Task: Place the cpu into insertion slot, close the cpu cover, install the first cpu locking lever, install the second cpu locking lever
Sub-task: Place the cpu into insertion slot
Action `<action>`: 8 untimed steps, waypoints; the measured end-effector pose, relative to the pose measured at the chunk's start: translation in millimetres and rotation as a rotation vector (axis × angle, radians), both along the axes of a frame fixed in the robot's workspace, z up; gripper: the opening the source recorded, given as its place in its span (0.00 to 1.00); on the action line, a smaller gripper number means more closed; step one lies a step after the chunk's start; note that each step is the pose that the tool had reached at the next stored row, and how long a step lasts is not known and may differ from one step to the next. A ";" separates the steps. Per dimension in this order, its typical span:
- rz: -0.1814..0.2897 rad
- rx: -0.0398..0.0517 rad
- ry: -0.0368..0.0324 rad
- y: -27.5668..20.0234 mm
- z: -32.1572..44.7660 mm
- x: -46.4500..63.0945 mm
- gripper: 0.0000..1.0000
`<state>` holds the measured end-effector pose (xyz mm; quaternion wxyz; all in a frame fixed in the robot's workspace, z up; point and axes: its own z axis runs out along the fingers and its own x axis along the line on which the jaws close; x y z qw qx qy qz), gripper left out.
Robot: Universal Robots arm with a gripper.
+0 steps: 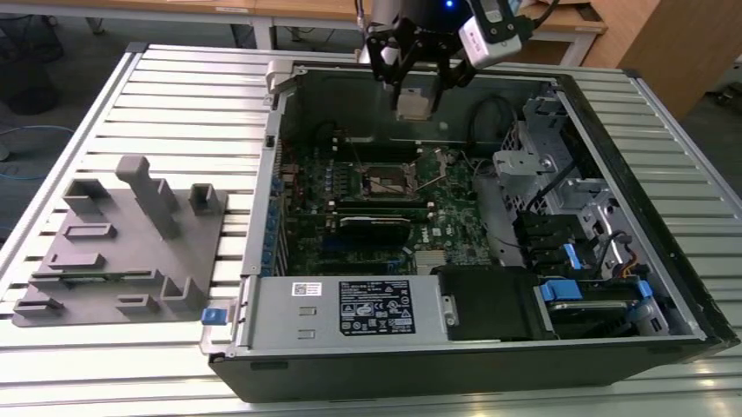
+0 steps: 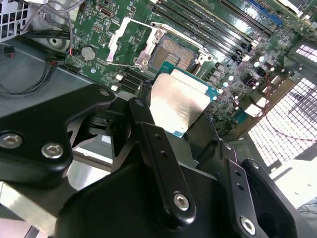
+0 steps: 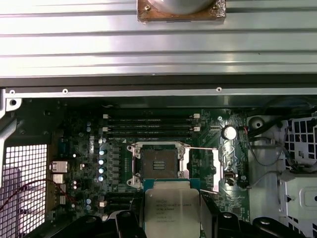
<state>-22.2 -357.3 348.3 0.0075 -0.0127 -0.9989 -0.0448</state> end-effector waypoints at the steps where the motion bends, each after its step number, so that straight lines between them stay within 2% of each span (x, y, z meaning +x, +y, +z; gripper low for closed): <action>1: 0.000 0.0001 0.0000 0.0 -0.6 0.0 0.54; 8: 0.000 0.0001 -0.0013 0.0 -7.0 0.0 0.54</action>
